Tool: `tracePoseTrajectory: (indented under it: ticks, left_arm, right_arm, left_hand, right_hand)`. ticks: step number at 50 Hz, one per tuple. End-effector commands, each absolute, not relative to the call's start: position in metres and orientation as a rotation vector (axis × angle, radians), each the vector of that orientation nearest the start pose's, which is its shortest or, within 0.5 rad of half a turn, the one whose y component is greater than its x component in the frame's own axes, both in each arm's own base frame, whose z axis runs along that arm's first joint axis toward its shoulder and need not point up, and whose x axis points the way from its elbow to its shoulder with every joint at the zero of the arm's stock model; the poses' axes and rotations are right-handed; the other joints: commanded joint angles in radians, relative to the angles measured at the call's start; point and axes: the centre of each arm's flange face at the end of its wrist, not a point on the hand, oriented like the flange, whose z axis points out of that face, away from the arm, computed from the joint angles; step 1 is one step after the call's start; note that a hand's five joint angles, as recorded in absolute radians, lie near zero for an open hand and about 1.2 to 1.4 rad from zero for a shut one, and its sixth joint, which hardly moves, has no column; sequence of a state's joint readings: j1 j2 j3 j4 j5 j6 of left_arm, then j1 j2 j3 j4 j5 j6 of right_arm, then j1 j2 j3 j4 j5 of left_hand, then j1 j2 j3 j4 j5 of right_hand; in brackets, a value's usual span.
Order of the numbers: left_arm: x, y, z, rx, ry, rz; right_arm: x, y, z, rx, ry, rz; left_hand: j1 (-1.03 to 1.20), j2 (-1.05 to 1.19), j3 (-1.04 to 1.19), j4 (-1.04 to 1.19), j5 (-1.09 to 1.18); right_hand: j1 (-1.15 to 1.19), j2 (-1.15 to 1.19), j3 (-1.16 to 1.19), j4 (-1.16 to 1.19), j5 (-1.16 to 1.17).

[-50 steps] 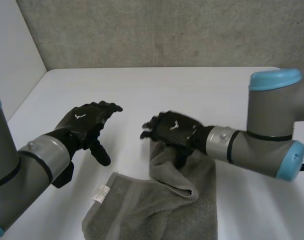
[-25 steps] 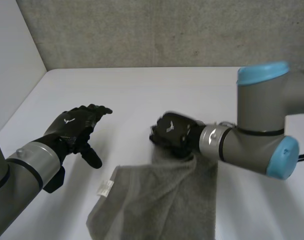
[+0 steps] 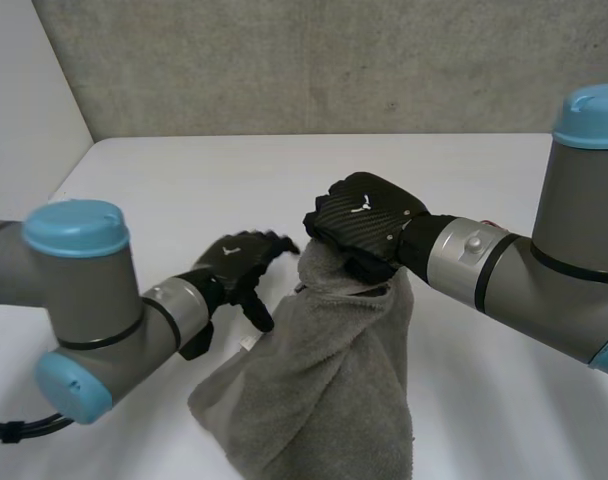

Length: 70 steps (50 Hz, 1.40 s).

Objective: Fold the laundry

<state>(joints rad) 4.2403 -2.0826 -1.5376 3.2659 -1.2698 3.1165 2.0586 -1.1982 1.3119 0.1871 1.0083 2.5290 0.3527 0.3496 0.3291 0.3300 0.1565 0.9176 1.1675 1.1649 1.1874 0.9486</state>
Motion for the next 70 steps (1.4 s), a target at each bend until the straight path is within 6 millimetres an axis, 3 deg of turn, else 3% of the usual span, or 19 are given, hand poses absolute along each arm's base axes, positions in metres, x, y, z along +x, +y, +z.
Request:
tracePoseTrajectory:
  ticks: [1,6,8,10,22,30,33,35,41,44,46,47,49,52,54,57,63,65,70]
  left_arm:
    - [-0.310,-0.250,0.144,-0.722,-2.100,1.354]
    - [-0.311,-0.249,0.139,-0.729,-2.104,1.337]
    - [-0.311,-0.249,0.135,-0.731,-2.108,1.327]
    - [-0.313,-0.250,0.132,-0.732,-2.110,1.322]
    - [-0.320,-0.251,0.134,-0.730,-2.091,1.324]
    - [-0.330,-0.235,0.127,-0.712,-2.083,1.243]
    - [-0.332,-0.233,0.126,-0.707,-2.082,1.232]
    - [-0.333,-0.234,0.127,-0.707,-2.077,1.239]
    - [-0.337,-0.248,0.140,-0.696,-2.041,1.314]
    - [-0.338,-0.269,0.163,-0.655,-1.997,1.446]
    - [-0.336,-0.301,0.207,-0.565,-1.910,1.692]
    - [-0.336,-0.301,0.208,-0.565,-1.909,1.693]
    - [-0.332,-0.322,0.269,-0.471,-1.746,1.955]
    - [-0.329,-0.327,0.299,-0.423,-1.652,2.062]
    - [-0.324,-0.328,0.343,-0.357,-1.482,2.201]
    - [-0.320,-0.321,0.363,-0.333,-1.394,2.252]
    - [-0.318,-0.313,0.337,-0.361,-1.480,2.202]
    - [-0.317,-0.309,0.315,-0.383,-1.557,2.159]
    - [-0.304,-0.285,0.223,-0.475,-1.877,1.950]
  right_arm:
    - [0.313,-0.238,0.253,-1.506,1.654,-1.679]
    - [0.312,-0.241,0.256,-1.499,1.651,-1.697]
    - [0.313,-0.240,0.256,-1.499,1.649,-1.695]
    - [0.313,-0.240,0.255,-1.501,1.649,-1.688]
    - [0.313,-0.236,0.250,-1.507,1.658,-1.661]
    - [0.312,-0.239,0.250,-1.506,1.660,-1.672]
    - [0.312,-0.241,0.250,-1.507,1.656,-1.678]
    - [0.313,-0.245,0.251,-1.507,1.652,-1.696]
    - [0.317,-0.258,0.258,-1.496,1.611,-1.806]
    - [0.320,-0.273,0.267,-1.466,1.596,-1.937]
    - [0.325,-0.295,0.290,-1.380,1.528,-2.160]
    - [0.325,-0.295,0.290,-1.379,1.527,-2.162]
    - [0.328,-0.314,0.324,-1.224,1.380,-2.457]
    - [0.327,-0.322,0.341,-1.104,1.291,-2.605]
    - [0.323,-0.330,0.364,-0.859,1.135,-2.792]
    - [0.319,-0.334,0.364,-0.751,1.106,-2.819]
    - [0.316,-0.331,0.321,-0.837,1.349,-2.646]
    - [0.314,-0.329,0.305,-0.874,1.437,-2.584]
    - [0.308,-0.320,0.250,-0.998,1.729,-2.329]
  left_hand:
    - [0.797,0.800,0.821,0.820,0.819]
    - [0.719,0.722,0.742,0.741,0.740]
    - [0.513,0.516,0.536,0.535,0.534]
    - [-0.107,-0.104,-0.084,-0.084,-0.086]
    - [-0.092,-0.089,-0.069,-0.069,-0.071]
    - [0.052,0.055,0.075,0.074,0.073]
    - [0.345,0.348,0.369,0.368,0.367]
    - [0.962,0.965,0.986,0.985,0.984]
    - [1.044,1.047,1.067,1.066,1.065]
    - [1.044,1.047,1.067,1.066,1.065]
    - [1.044,1.047,1.067,1.066,1.065]
    - [1.044,1.047,1.067,1.066,1.065]
    - [1.044,1.047,1.067,1.066,1.065]
    - [1.044,1.047,1.067,1.066,1.065]
    - [1.044,1.047,1.067,1.066,1.065]
    - [1.044,1.047,1.067,1.066,1.065]
    - [1.044,1.047,1.067,1.066,1.065]
    - [1.044,1.047,1.067,1.066,1.065]
    - [1.044,1.047,1.067,1.066,1.065]
  right_hand:
    - [0.479,0.229,0.231,0.209,0.273]
    - [0.479,0.229,0.231,0.209,0.273]
    - [0.479,0.229,0.231,0.209,0.273]
    - [0.479,0.229,0.231,0.209,0.273]
    - [0.479,0.229,0.231,0.209,0.273]
    - [0.479,0.229,0.231,0.209,0.273]
    - [0.479,0.229,0.231,0.209,0.273]
    - [0.479,0.229,0.231,0.209,0.273]
    - [0.479,0.229,0.231,0.209,0.273]
    - [0.479,0.229,0.231,0.209,0.273]
    - [0.479,0.229,0.231,0.209,0.273]
    - [0.479,0.229,0.231,0.209,0.273]
    - [0.479,0.229,0.231,0.209,0.273]
    - [0.479,0.229,0.231,0.209,0.273]
    - [0.479,0.229,0.231,0.209,0.273]
    - [0.479,0.229,0.231,0.209,0.273]
    - [0.479,0.229,0.231,0.209,0.273]
    - [0.479,0.229,0.231,0.209,0.273]
    - [0.479,0.229,0.231,0.209,0.273]
